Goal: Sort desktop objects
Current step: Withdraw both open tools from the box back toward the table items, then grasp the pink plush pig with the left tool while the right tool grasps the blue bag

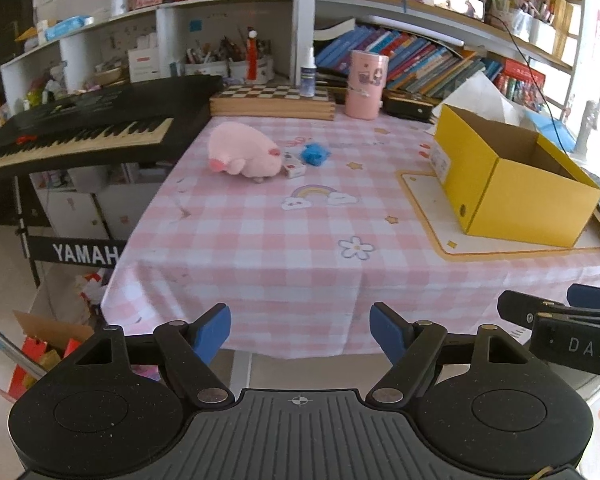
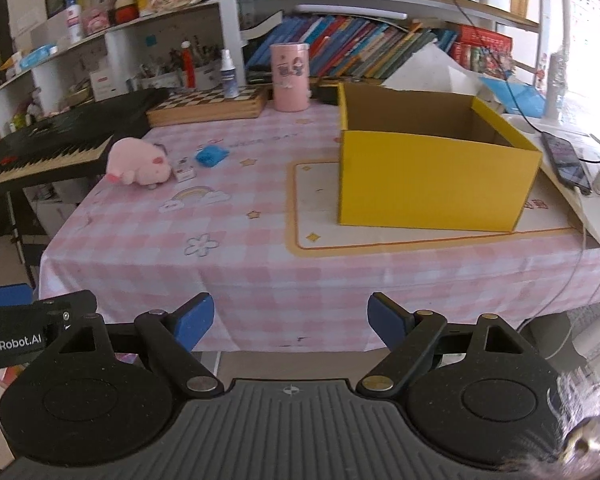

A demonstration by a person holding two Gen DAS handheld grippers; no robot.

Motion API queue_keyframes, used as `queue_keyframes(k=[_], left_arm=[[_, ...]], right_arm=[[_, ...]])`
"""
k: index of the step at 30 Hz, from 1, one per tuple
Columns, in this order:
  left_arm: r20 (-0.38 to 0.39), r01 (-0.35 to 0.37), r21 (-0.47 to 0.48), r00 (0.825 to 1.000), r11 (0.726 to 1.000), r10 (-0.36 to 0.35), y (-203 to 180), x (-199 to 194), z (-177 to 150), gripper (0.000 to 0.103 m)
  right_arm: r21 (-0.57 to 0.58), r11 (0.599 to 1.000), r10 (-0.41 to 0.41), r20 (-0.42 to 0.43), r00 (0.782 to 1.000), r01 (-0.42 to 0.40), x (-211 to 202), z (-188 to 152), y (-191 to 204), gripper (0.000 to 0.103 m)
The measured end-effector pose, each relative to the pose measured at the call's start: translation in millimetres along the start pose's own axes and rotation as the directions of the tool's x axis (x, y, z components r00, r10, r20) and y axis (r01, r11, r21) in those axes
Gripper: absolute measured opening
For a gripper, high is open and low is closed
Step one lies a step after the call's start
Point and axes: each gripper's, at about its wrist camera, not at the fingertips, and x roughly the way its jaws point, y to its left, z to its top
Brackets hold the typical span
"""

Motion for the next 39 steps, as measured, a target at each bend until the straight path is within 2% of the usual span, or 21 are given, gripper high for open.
queue_keyframes(k=[10, 22, 30, 39], left_arm=[[0.001, -0.035, -0.001, 0.999, 0.999, 0.035, 21.9, -4.9, -0.7, 0.083], [-0.004, -0.065, -0.052, 0.998, 0.996, 0.065, 44.2, 2.1, 3.9, 0.084], [-0.02, -0.08, -0.066, 0.997, 0.995, 0.079, 49.4, 19.4, 12.7, 0.084], [-0.057, -0.11, -0.066, 0.993, 0.992, 0.107, 51.1, 53.5, 33.7, 0.084]], right_arm=[[-0.024, 0.999, 0.036, -0.004, 0.999, -0.036, 6.6, 2.6, 27.6, 0.083], [-0.092, 0.992, 0.085, -0.018, 0.996, -0.086, 20.0, 14.4, 54.1, 0.083], [-0.119, 0.987, 0.107, -0.026, 0.994, -0.109, 37.2, 24.9, 61.8, 0.083], [-0.131, 0.981, 0.138, -0.051, 0.989, -0.144, 76.8, 50.5, 65.8, 0.083]])
